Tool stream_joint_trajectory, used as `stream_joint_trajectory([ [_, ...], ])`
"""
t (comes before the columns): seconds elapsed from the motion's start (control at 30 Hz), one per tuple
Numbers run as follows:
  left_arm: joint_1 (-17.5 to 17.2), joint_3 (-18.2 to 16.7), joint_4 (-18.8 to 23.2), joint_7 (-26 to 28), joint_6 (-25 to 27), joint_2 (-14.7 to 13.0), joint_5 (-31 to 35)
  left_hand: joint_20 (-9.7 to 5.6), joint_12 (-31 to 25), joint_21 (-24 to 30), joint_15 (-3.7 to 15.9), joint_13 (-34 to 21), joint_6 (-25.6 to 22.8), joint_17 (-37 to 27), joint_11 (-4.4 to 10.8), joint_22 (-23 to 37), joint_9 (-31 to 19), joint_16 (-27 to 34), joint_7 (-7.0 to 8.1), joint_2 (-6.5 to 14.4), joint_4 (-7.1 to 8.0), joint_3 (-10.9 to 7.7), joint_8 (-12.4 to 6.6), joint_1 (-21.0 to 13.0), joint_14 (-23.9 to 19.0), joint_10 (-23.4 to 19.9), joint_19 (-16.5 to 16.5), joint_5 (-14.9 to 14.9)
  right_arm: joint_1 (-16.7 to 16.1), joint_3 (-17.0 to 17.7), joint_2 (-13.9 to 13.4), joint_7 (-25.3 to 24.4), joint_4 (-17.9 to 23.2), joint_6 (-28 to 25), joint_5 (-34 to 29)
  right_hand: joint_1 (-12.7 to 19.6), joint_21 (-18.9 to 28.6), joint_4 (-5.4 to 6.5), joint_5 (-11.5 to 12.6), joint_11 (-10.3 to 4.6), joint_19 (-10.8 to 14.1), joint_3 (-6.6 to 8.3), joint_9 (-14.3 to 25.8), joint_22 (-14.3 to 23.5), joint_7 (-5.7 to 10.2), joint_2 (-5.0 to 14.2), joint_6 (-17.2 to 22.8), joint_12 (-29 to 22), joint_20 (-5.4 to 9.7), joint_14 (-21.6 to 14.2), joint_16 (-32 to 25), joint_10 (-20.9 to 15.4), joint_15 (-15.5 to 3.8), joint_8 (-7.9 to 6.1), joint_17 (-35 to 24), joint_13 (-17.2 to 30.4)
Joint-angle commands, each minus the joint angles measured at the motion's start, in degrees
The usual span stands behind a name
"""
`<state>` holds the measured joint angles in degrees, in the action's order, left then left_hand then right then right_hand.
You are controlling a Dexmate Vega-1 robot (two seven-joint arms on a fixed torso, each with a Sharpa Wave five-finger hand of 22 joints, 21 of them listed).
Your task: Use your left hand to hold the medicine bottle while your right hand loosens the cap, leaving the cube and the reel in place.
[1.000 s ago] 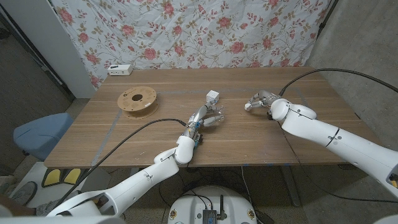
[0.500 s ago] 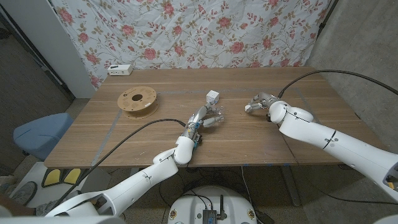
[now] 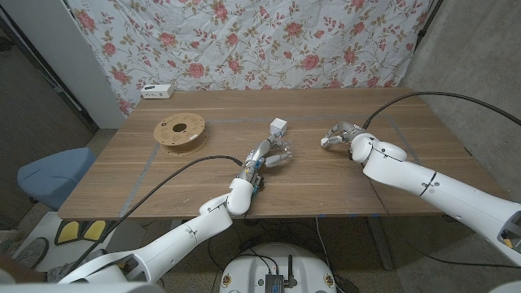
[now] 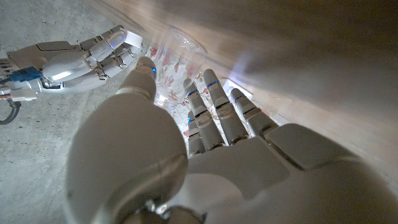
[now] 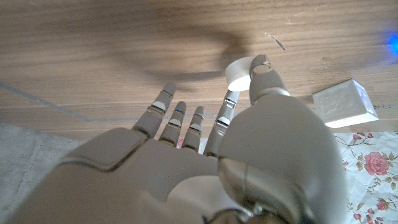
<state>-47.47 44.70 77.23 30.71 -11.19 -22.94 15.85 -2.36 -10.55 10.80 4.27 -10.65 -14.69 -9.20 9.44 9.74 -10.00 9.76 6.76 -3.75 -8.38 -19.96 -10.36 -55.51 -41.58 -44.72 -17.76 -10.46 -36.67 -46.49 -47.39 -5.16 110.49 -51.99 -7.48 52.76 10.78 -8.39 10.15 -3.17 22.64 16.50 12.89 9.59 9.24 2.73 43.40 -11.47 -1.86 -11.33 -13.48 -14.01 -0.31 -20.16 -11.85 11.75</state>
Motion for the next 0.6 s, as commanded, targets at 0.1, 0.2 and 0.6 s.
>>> stream_joint_trajectory([
  [0.1, 0.74, -0.23, -0.77, -1.31, 0.06, 0.12, -1.12, 0.37, 0.38, -0.33, 7.74, -0.14, 0.82, -0.14, -0.15, 0.14, -0.08, -0.29, 1.02, -1.33, 0.24, 1.4, 0.19, 0.58, 2.52, 2.22, 1.24, -0.72, 0.53, -0.3, 0.76, 0.03, -1.18, -0.17, -0.55, -0.23, 0.02, -0.02, 0.2, -0.22, -0.31, -0.01, 0.33, 0.19, 0.17, -0.16, 0.18, 0.04, -0.15, 0.19, 0.3, 0.14, -0.06, -0.56, -0.22, 0.05],
  [0.2, 1.07, -0.14, -1.42, -1.69, -0.62, 0.18, -1.43, 0.88, 0.37, -0.36, 7.53, -0.13, 1.43, -0.19, -0.19, 0.14, -0.08, -0.15, 1.26, -1.38, 0.62, 2.0, 0.24, 1.22, 3.53, 3.17, 1.79, -0.83, 0.65, -0.36, 0.9, 0.04, -1.45, -0.15, -0.55, -0.29, 0.03, 0.01, 0.22, -0.2, -0.33, 0.01, 0.32, 0.19, 0.19, -0.15, 0.21, 0.04, -0.15, 0.23, 0.33, 0.15, 0.02, -0.57, -0.24, 0.05],
  [0.6, 1.19, -0.32, -1.45, -2.62, -0.57, -0.06, -2.25, 1.41, 0.53, -0.27, 7.35, -0.07, 2.59, -0.22, -0.23, 0.13, -0.07, -0.08, 1.82, -2.02, 0.89, 3.37, 0.17, 2.1, 5.84, 6.09, 2.6, -1.16, 1.34, -0.79, 1.22, 0.37, -2.15, -0.2, -0.77, -0.46, 0.06, -0.01, 0.26, -0.27, -0.34, 0.1, 0.3, 0.18, 0.22, -0.15, 0.27, 0.05, -0.17, 0.22, 0.4, 0.14, -0.07, -0.57, -0.26, 0.05],
])
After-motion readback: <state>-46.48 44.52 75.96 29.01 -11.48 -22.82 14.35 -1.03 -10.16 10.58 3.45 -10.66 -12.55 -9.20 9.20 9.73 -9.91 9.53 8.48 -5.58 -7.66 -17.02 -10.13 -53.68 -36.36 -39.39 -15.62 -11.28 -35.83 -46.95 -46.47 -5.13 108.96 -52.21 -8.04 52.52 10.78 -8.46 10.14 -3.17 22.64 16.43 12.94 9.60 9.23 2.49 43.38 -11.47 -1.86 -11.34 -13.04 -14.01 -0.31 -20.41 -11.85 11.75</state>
